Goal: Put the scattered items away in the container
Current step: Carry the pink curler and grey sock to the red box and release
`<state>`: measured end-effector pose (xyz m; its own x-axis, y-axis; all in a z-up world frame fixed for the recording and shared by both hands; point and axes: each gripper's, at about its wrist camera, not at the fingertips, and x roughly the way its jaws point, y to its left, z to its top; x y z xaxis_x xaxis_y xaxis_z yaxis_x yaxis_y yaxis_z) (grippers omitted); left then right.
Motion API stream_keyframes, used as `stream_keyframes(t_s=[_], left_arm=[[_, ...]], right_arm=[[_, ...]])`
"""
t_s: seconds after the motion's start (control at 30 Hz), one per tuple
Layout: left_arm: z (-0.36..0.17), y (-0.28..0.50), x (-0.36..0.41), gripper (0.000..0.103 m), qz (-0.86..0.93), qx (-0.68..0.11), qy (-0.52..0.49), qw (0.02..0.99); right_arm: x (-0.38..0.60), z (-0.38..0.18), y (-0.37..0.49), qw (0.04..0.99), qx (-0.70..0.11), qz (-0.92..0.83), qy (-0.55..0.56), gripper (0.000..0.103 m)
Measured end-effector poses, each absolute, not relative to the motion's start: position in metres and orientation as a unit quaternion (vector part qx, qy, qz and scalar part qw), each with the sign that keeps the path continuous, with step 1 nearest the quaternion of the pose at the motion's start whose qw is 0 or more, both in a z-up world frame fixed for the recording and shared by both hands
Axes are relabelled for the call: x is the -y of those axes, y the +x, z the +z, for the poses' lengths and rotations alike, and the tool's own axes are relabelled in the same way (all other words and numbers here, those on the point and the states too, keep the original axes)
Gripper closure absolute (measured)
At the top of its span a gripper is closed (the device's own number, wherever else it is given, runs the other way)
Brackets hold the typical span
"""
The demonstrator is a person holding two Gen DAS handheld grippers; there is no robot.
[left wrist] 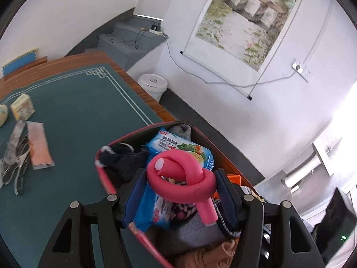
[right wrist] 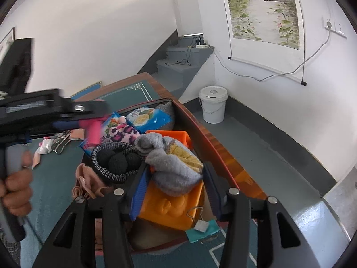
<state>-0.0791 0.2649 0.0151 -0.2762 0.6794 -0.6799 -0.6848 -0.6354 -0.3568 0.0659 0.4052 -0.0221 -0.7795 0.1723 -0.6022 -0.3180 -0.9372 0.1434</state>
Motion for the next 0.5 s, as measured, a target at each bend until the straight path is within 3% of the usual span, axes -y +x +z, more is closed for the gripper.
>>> stream_keyframes(t_s=[0.13,0.5], left_arm=[[0.005,-0.084,-0.267,0.038,0.795,-0.011,-0.433,0.424],[0.016,-0.089,-0.241,0.038,0.794,0.035,-0.434,0.424]], right_arm=[[-0.408,-0.019,0.075,0.122,-0.134,0.940,-0.290,0.038],[-0.406,-0.006,0.091,0.118,-0.149,0.946,-0.262,0.038]])
